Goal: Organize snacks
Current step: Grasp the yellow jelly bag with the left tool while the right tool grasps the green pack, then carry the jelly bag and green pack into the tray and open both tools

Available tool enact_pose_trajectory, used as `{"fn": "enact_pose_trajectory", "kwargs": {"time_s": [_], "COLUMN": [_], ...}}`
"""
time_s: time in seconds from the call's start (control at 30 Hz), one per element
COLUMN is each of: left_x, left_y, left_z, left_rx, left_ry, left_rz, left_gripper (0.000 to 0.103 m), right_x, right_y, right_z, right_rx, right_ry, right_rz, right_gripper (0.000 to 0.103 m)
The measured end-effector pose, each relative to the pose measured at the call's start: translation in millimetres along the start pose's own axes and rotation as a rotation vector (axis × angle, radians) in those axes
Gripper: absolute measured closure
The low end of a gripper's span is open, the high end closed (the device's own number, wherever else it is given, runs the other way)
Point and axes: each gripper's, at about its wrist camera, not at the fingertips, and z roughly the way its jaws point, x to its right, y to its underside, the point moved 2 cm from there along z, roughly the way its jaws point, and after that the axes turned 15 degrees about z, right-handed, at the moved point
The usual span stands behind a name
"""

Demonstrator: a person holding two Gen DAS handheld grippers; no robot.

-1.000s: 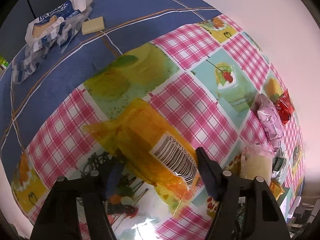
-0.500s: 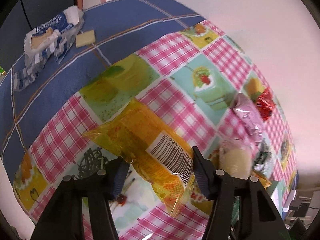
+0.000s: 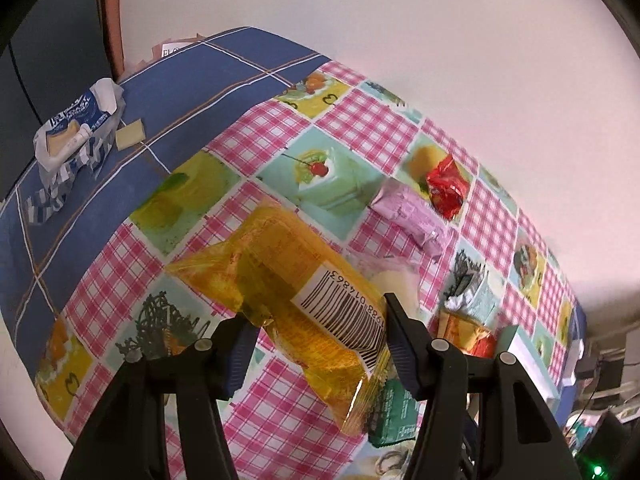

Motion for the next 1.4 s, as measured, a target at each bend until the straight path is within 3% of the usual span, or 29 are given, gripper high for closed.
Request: {"fn": "enact_pose_trajectory", "kwargs": {"time_s": [0.23, 0.33, 0.4, 0.73, 0.77, 1.07, 1.3, 1.4], "left_x": [-17.9, -22.7, -21.5, -18.4, -18.4, -15.9, -7.9, 10.6], "left_y": [14.9, 21.1, 22.8, 26.1, 26.0, 21.2, 13.9, 10.9], "left_z": [36.8, 49.0, 52.3, 55.8, 56.0, 44.2, 13.9, -0.5], "left_rx": [-0.136, -0.177, -0.188, -0.2, -0.2, -0.162, -0.082, -0.038], "left_ry": [0.001, 0.011, 0.021, 0.018, 0.017, -0.009, 0.005, 0.018], "left_rz": [-0.047, -0.067, -0.067, -0.059, -0.058, -0.051, -0.033, 0.014], "left_gripper": [0.042, 0.042, 0.042, 0.042, 0.042, 0.042, 0.042, 0.042], "right_x": [-7.0, -10.3, -12.9, -14.4, -14.1, -10.8, 4.4, 19.4], "right_y": [10.7, 13.7, 15.4, 22.1, 22.6, 19.0, 3.2, -8.9], "right_z": [26.4, 32.1, 33.5, 58.2, 59.7, 40.5, -11.1, -27.1], "right_rx": [-0.092, -0.087, -0.078, -0.101, -0.101, -0.083, -0.03, 0.013], "right_ry": [-0.031, -0.022, -0.006, 0.074, 0.076, 0.045, -0.055, -0.047], "right_rz": [-0.017, -0.034, -0.053, -0.103, -0.102, -0.087, -0.023, 0.018], "right_gripper": [0.068, 0.063, 0.052, 0.054, 0.059, 0.06, 0.06, 0.06]}}
